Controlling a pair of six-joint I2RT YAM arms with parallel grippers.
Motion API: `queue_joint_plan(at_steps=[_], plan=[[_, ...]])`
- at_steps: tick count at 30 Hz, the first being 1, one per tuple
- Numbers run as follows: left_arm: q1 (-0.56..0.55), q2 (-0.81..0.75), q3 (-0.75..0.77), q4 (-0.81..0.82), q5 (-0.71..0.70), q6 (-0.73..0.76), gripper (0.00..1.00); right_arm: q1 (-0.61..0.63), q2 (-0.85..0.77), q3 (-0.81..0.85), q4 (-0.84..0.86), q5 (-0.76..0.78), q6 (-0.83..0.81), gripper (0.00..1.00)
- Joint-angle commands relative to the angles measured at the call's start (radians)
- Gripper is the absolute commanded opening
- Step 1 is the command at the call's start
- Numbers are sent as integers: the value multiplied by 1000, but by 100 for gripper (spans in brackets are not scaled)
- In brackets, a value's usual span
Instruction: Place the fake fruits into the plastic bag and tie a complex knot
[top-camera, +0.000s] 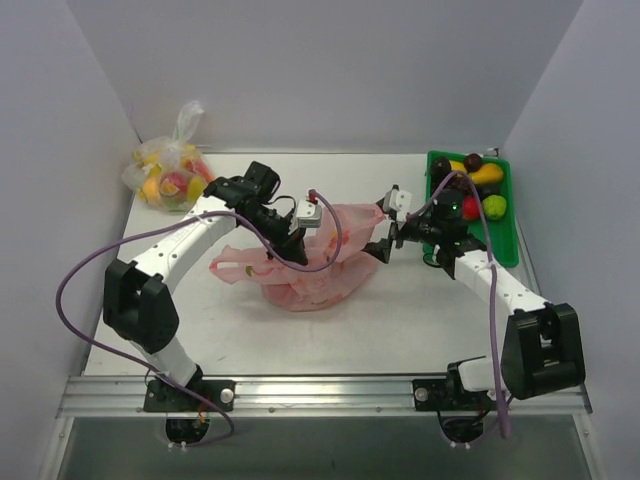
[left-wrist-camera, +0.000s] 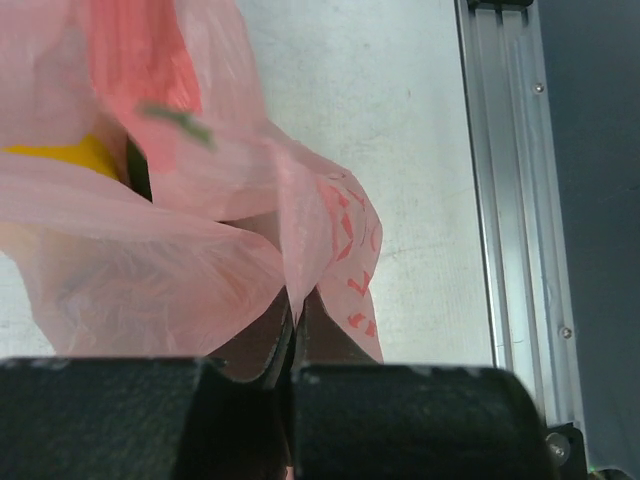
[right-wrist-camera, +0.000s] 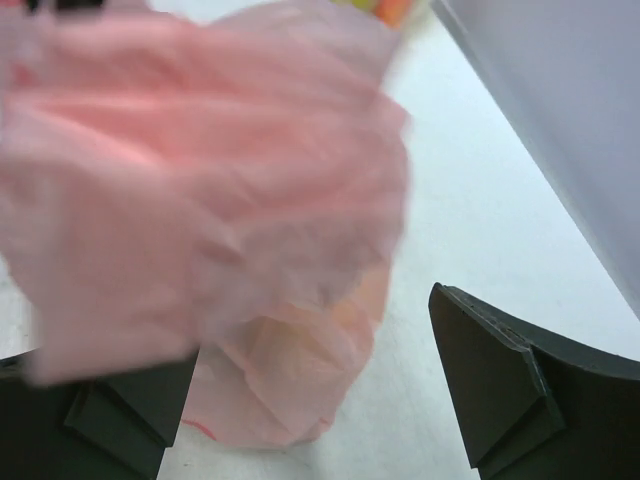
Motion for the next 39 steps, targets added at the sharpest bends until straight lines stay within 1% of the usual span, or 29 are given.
queue_joint_plan(at_steps=[1,2,3,4,6,7,9,10,11,13,15,17,20,23,24,25,26,27,28,29,31,32,33,34,35,36,37,38,39], plan=[[-2,29,87,-38,-10,85,0,54,-55,54,-136,-132,-190,100],[-2,34,95,-43,-27,99,0,62,-66,59,-206,-136,-224,99],[-2,35,101,-44,-39,116,0,71,-71,76,-236,-136,-258,97],[-2,40,110,-48,-53,160,0,73,-75,85,-262,-137,-266,92],[0,43,124,-58,-92,206,0,74,-89,110,-366,-134,-301,87],[3,48,132,-67,-101,258,0,70,-97,128,-398,-128,-331,84],[9,52,166,-98,-101,298,0,64,-126,131,-464,-123,-348,86],[11,55,182,-112,-101,333,0,56,-137,128,-477,-120,-355,94],[9,64,204,-145,-101,352,0,55,-151,125,-480,-120,-356,97],[4,69,213,-167,-96,392,0,51,-149,130,-478,-116,-364,100],[-8,65,201,-183,-101,413,0,59,-117,148,-459,-88,-359,100],[-19,57,186,-189,-115,443,0,59,-68,171,-376,-45,-274,100],[-34,43,157,-189,-124,455,0,51,-14,209,-318,-10,-217,100],[-39,35,146,-189,-132,460,0,48,-3,226,-273,-8,-172,95],[-37,34,144,-189,-132,461,0,50,-8,229,-273,-10,-152,92],[-37,34,147,-189,-135,464,0,51,-13,229,-274,-11,-140,83],[-37,34,149,-187,-139,466,0,53,-31,228,-276,-13,-129,77],[-37,35,152,-189,-141,472,0,54,-42,225,-285,-22,-117,64],[-37,37,155,-187,-147,476,0,55,-54,222,-308,-25,-108,38],[-37,35,153,-184,-151,481,0,56,-86,222,-323,-22,-95,23],[-38,32,141,-157,-182,477,0,65,-121,243,-389,24,-50,0],[-39,26,118,-109,-196,473,0,68,-152,252,-462,50,-14,0],[-39,20,97,-75,-226,464,0,70,-169,265,-498,76,25,0],[-39,-4,72,-34,-245,438,0,79,-183,286,-582,166,71,0],[-40,-18,46,60,-268,426,0,85,-206,304,-633,217,177,0],[-40,-36,-25,108,-283,420,0,91,-213,326,-696,252,211,0],[-43,-75,-61,211,-326,412,0,97,-215,346,-815,289,255,0],[-52,-96,-107,257,-346,414,0,100,-215,384,-864,365,362,0],[-58,-119,-185,308,-363,417,0,101,-212,398,-909,401,426,0]])
